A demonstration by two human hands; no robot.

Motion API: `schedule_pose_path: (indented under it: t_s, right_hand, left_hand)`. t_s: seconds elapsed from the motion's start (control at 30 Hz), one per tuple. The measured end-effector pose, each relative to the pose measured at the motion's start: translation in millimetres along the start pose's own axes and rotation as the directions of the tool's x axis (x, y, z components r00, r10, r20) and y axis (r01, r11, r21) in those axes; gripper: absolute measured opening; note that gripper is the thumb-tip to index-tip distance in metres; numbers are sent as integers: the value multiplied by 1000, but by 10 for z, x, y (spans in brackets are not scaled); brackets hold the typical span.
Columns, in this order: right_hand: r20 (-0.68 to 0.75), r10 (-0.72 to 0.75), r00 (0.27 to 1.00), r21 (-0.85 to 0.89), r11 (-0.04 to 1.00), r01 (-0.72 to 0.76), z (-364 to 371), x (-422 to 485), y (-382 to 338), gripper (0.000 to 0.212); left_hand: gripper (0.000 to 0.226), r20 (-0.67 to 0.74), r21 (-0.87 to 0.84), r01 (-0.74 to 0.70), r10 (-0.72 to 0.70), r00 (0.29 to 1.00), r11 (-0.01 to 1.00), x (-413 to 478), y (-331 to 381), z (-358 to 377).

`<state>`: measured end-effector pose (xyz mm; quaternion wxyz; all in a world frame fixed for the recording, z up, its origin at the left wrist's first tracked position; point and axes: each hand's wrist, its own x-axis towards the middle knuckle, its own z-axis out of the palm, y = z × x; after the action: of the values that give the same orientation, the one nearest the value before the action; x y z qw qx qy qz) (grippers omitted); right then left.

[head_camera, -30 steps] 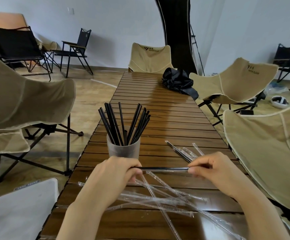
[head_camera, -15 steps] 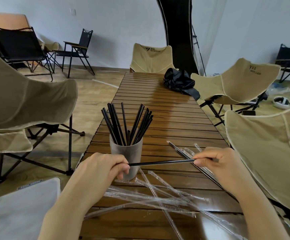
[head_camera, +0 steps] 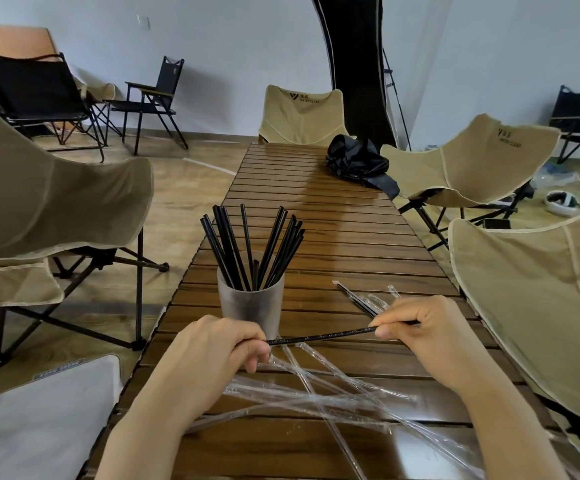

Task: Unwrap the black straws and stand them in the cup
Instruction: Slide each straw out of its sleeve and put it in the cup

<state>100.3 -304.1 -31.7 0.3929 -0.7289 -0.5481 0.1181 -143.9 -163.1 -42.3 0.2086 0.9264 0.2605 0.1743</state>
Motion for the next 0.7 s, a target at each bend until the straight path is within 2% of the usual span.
schedule_pose_path:
  t_s: [0.1,0.2,0.37,0.6,0.7]
  right_hand:
    - [-14,11,1000,33,999,-10,-5,-11,3,32]
    - [-19,30,999,46,999,-29,-15,-32,13,32]
    - [-46,44,998,37,998,-43,-68,-46,31,31]
    - [-53,67,996,58,996,-64,-79,-40,31,29]
    - [-28,78,997,12,997,-77,-89,-39,36,29]
  left_hand:
    - [20,-17,-87,16,-17,1000,996,5,26,-42]
    - [17,41,-155,65,-59,997,986,-34,-13,-147]
    - [18,46,-94,108,-104,994,990,-111,-86,-192]
    - [23,47,-44,68,-66,997,997,-54,-57,-59]
    - [25,48,-14,37,-37,998,999,-17,-44,19]
